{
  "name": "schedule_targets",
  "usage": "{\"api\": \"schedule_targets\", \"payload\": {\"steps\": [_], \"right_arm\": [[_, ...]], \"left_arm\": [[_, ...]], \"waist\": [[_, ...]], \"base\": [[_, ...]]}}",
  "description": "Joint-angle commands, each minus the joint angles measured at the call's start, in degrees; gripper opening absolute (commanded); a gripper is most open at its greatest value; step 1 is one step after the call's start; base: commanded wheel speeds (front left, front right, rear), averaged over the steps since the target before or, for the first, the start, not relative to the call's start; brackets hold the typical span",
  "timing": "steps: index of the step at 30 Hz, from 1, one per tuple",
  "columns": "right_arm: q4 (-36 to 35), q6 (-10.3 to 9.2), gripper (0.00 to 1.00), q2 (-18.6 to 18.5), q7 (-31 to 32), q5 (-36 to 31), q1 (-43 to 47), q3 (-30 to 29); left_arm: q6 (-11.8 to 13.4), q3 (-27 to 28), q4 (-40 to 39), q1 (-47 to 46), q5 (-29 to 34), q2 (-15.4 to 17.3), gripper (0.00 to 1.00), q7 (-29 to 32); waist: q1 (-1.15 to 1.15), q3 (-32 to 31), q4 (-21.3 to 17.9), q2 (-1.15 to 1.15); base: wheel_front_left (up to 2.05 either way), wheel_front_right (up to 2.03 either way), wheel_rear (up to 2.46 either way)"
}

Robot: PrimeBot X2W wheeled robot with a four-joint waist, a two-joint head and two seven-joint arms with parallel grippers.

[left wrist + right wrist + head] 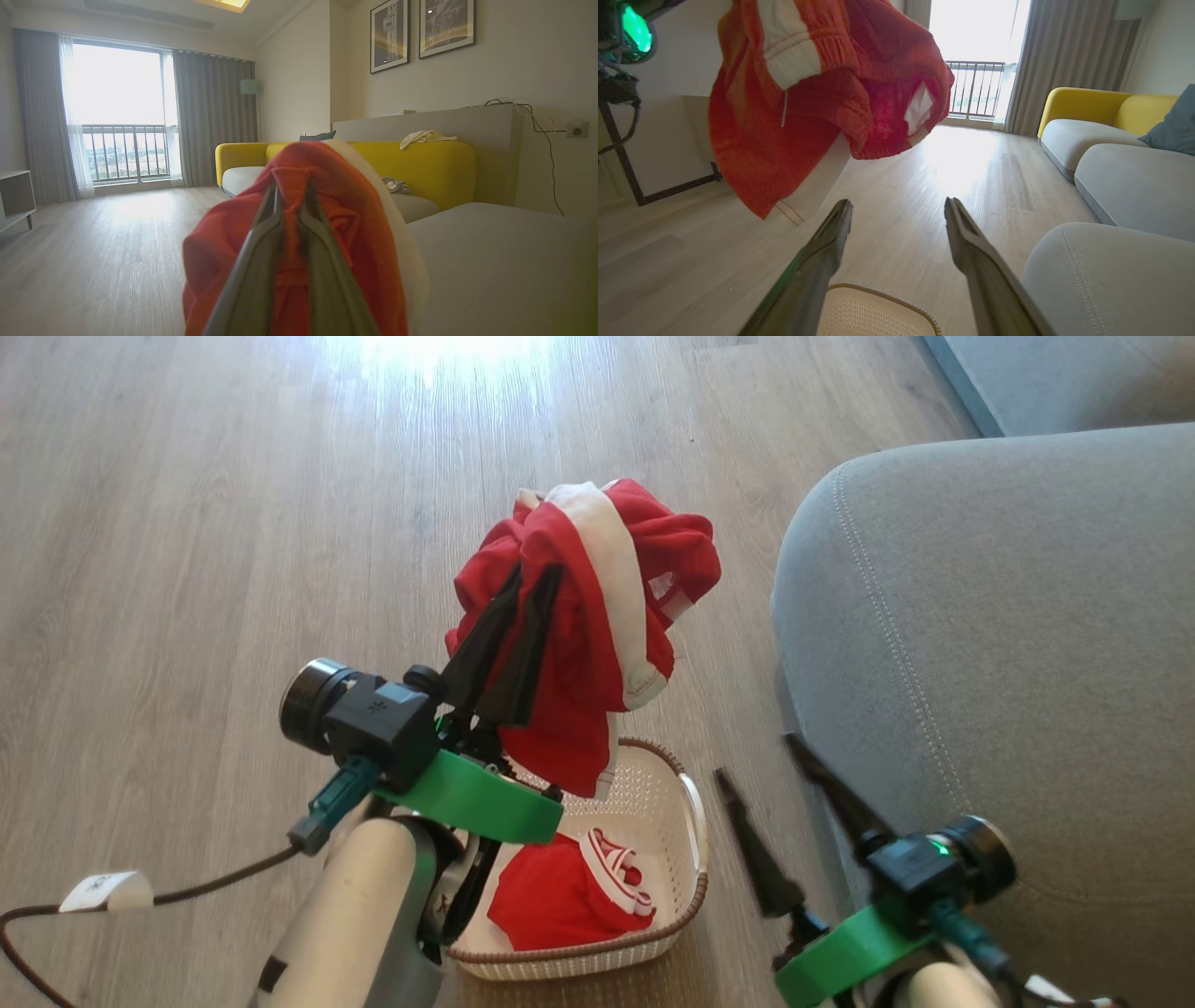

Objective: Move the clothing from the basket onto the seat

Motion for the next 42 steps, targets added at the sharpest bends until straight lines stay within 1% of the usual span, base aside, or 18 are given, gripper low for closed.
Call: {"api": "schedule_targets", "payload": {"steps": [1, 5, 12, 23, 33, 36, 39, 42], "right_arm": [[-2.9, -0.01, 1.00, -1.7, -0.5, -0.8, -2.9, 3.6], [-3.4, -0.01, 1.00, -3.0, -0.5, -1.8, -4.4, 6.2], [-2.8, -0.01, 1.00, -3.5, -0.5, -1.6, -7.7, 8.7], [0.8, -0.01, 1.00, -5.6, -0.5, -3.8, -13.5, 12.4], [2.2, -0.01, 1.00, -5.5, -0.5, -5.8, -15.9, 13.5], [2.5, -0.01, 1.00, -5.3, -0.5, -6.1, -16.3, 13.5], [3.0, -0.01, 1.00, -5.0, -0.5, -6.2, -16.7, 13.3], [3.4, -0.01, 1.00, -4.4, -0.5, -6.3, -17.1, 13.2]], "left_arm": [[0.1, 2.0, -1.8, -2.3, -0.2, 0.5, 0.00, -0.3], [-0.2, 1.4, -1.3, -2.3, -0.1, 0.5, 0.00, -0.3], [-0.7, 0.0, -0.5, -2.3, -0.3, 0.5, 0.00, -0.3], [-1.2, -4.7, -0.9, -2.4, -0.1, 0.5, 0.00, -0.3], [-2.0, -7.3, 0.1, -2.3, -0.4, 0.5, 0.00, -0.3], [-2.7, -8.5, 0.6, -2.2, -1.0, 0.5, 0.00, -0.3], [-4.1, -10.5, 2.0, -2.4, -0.9, 0.5, 0.00, -0.3], [-4.6, -11.7, 2.5, -2.4, -1.2, 0.5, 0.00, -0.3]], "waist": [[0.00, 0.2, 0.1, 0.00], [0.00, 0.5, 0.1, 0.00], [0.00, 0.7, 0.6, 0.00], [0.00, 0.8, 2.0, 0.00], [0.00, 0.5, 2.6, 0.00], [0.00, 0.5, 2.7, 0.00], [0.00, 0.4, 2.8, 0.00], [0.00, 0.3, 2.8, 0.00]], "base": [[0.00, 0.00, 0.00], [0.00, 0.00, 0.00], [0.00, 0.00, 0.00], [0.00, 0.00, 0.00], [0.00, 0.00, 0.00], [0.00, 0.00, 0.00], [0.00, 0.00, 0.00], [0.00, 0.00, 0.00]]}}
